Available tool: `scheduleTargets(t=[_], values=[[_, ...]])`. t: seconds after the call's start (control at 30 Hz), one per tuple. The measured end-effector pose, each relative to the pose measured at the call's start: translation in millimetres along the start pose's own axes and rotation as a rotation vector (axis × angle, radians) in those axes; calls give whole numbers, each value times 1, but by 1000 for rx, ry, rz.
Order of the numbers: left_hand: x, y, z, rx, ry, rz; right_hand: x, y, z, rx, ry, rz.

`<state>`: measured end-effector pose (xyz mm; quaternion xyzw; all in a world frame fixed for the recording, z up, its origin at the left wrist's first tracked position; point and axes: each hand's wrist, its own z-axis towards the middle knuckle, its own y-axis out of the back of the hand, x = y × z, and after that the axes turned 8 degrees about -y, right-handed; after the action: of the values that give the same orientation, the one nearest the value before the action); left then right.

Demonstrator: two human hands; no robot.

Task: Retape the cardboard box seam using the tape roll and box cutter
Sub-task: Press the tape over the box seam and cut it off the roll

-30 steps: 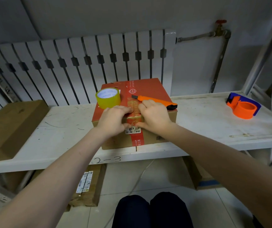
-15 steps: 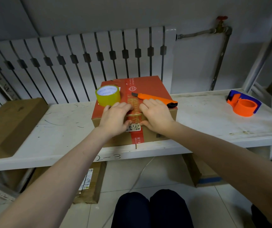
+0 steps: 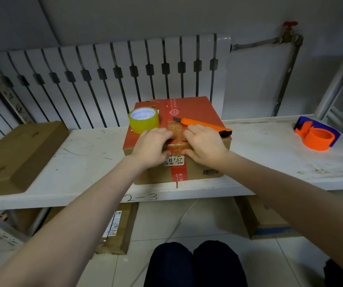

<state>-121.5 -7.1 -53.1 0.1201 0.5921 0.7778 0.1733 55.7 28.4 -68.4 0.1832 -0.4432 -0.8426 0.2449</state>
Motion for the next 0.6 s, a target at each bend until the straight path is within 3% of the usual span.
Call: scheduleTargets(t=[0.13, 0.23, 0.3, 0.33, 0.5, 0.6], values=[[9, 16, 2, 112, -31, -109, 3, 4, 2, 12, -32, -32], [6, 27, 5, -162, 56, -258, 13, 3, 8, 39, -79, -18], [5, 31, 10, -375, 171, -187, 13, 5, 9, 47, -56, -15], [7, 34, 14, -404, 231, -135, 12, 7, 9, 49, -49, -3], [25, 35, 27, -28, 516, 51, 2, 12, 7, 104, -19, 57], [30, 30, 25, -49, 523, 48, -1, 14, 8, 145, -13, 53]])
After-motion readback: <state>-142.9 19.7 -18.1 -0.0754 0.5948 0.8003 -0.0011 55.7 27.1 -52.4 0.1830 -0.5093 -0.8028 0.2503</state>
